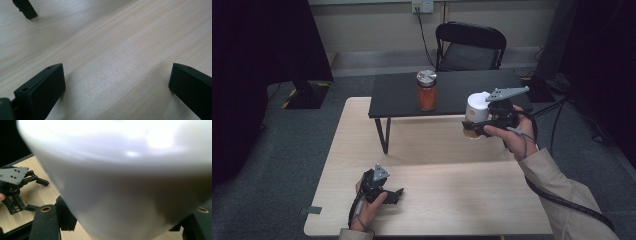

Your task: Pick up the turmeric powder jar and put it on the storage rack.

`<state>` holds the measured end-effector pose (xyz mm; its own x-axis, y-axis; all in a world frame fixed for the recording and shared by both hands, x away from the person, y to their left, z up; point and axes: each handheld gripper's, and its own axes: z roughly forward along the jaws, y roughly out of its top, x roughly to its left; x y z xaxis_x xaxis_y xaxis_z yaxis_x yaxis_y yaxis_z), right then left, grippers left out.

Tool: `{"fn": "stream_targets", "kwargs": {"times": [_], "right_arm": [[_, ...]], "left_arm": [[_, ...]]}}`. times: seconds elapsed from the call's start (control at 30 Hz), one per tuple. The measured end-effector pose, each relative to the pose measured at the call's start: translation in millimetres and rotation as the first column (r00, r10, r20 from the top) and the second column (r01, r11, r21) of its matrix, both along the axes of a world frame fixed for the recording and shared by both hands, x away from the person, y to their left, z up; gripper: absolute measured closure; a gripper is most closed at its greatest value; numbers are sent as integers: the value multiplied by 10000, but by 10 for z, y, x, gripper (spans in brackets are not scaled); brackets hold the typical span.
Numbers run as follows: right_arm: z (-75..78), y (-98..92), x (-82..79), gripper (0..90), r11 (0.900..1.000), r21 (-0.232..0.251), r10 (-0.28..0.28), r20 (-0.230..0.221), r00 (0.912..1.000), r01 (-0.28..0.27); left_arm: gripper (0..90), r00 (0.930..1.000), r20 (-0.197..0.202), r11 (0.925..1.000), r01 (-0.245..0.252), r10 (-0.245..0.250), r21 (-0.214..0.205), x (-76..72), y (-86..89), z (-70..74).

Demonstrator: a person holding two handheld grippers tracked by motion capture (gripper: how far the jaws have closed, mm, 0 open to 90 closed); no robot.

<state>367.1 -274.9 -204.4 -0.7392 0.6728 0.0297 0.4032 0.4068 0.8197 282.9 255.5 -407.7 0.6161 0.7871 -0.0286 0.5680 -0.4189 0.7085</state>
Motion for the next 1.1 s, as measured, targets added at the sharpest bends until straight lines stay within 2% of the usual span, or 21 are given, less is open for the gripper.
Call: {"fn": "stream_targets", "kwargs": {"times": [0.33,0.7,0.93,1.1], "right_arm": [[149,49,81,300,9999,-10,-105,166,9998,106],[201,-10,184,300,9981,304,-546,180,9983,540],[264,40,249,300,9964,209,-828,229,9963,823],[275,59,313,300,9945,332,-1000,267,9946,991]], "left_arm": [[0,10000,4,10000,-11,11,-13,-1,-1,-2],[0,10000,9,10000,-11,11,-16,-2,0,-3],[0,10000,-2,10000,-10,10,-14,-1,0,-1],[0,10000,-1,10000,-11,11,-14,-1,-1,-1]]}}
